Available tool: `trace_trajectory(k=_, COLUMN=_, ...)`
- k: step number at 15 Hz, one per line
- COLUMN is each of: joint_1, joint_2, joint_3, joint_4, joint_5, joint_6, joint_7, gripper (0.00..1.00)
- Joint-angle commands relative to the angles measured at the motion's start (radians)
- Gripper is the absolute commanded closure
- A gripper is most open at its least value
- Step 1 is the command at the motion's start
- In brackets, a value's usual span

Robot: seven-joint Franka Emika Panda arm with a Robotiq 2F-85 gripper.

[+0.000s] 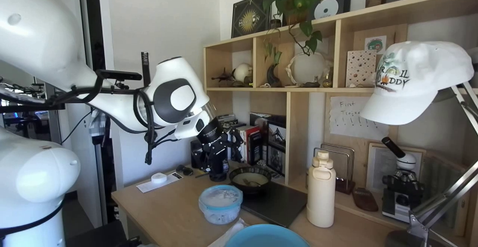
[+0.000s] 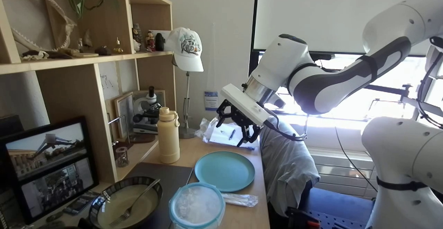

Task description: Move the blue plate to the right then put the brown bowl on the blue plate

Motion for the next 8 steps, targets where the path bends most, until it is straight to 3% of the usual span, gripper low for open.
trace_trajectory(k=1, joint_1=0.027, joint_2=0.028, joint_3=-0.001, joint_4=0.016, joint_5=0.058, joint_6=0.036, joint_7=-0.055, gripper=0.0)
trace_trajectory(k=2, joint_1=-0.095, joint_2=0.165, joint_3=0.14, joint_4=0.012, joint_5=0.272, joint_6=0.16, joint_7=-0.225, gripper=0.0)
trace_trajectory(k=3, joint_1=-0.031, joint_2=0.163, joint_3=0.132, joint_4=0.034, joint_5=0.325, joint_6=0.163, joint_7=-0.274, gripper=0.0)
trace_trajectory(k=8, joint_1=0.158, joint_2=0.347, joint_3=0.229, joint_4=0.179, joint_5=0.777, joint_6=0.217, joint_7=-0.711, gripper=0.0)
